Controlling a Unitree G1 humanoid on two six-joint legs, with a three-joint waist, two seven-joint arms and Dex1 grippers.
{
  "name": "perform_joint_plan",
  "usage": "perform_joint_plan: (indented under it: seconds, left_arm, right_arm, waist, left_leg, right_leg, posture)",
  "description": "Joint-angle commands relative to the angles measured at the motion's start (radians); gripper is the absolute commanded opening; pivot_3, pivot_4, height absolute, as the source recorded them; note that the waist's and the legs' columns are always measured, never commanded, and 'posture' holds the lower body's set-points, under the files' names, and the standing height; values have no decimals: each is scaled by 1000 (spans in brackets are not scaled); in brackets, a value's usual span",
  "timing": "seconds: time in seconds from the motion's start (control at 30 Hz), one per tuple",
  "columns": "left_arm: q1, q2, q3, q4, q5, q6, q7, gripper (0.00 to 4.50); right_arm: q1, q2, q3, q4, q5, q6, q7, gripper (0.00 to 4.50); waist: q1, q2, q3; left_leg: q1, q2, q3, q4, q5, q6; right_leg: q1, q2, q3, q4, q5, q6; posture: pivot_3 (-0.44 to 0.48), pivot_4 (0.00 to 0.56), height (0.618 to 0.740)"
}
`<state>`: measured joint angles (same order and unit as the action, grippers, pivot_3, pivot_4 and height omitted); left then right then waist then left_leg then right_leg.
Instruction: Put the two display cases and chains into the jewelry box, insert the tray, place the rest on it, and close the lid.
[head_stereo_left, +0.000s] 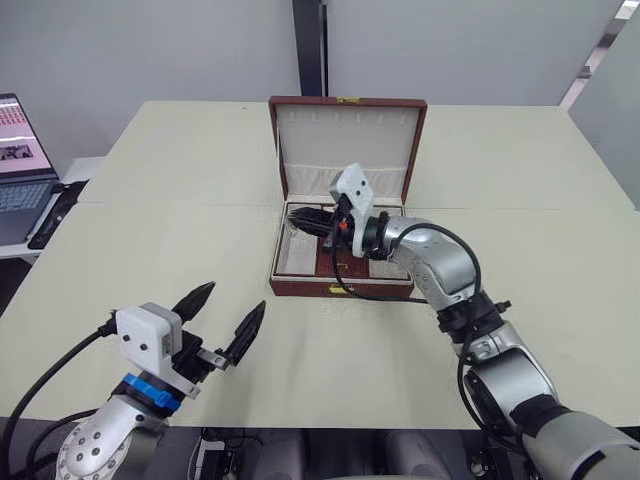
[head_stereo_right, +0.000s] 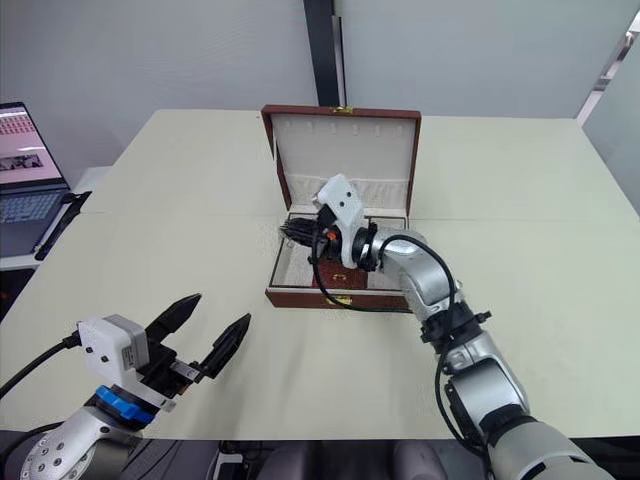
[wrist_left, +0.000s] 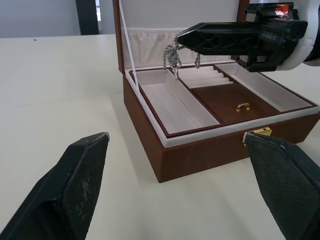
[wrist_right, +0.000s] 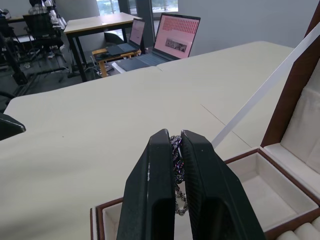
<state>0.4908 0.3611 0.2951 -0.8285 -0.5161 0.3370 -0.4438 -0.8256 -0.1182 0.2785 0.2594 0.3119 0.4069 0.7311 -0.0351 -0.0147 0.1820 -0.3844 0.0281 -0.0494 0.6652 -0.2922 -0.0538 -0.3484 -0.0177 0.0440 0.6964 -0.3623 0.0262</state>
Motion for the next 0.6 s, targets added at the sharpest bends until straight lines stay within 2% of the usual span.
perform_joint_plan:
  seconds: [0.03,0.27,0.33,0.6]
  left_arm:
    - [22,-17,-24,-15,37,-61,-2,4500]
    - [51,-25,-52,-8,65,-103,-5,4500]
    - [51,-19,-43,-8,57,-103,-6,4500]
    - [-35,55,38,-18,-40,-15,10,4500]
  right_arm:
    - [-36,29,-10,27,-27,-48,8,42]
    - [-43,47,-32,66,-55,-68,14,42]
    - [-42,48,-39,68,-59,-68,12,758]
    - [-29,43,-64,45,-53,-52,15,2760]
  waist:
    - [0,0,0]
    - [0,0,0]
    - [0,0,0]
    - [0,0,0]
  left_leg:
    - [0,0,1,0,0,0]
    - [-1,0,1,-1,0,0]
    - [-1,0,1,-1,0,0]
    - [-1,0,1,-1,0,0]
  right_leg:
    - [0,0,0,0,0,0]
    - [-1,0,0,0,0,0]
    - [-1,0,0,0,0,0]
    - [-1,0,0,1,0,0]
  posture:
    - [0,150,740]
    - [0,150,740]
    - [0,150,740]
    - [0,150,740]
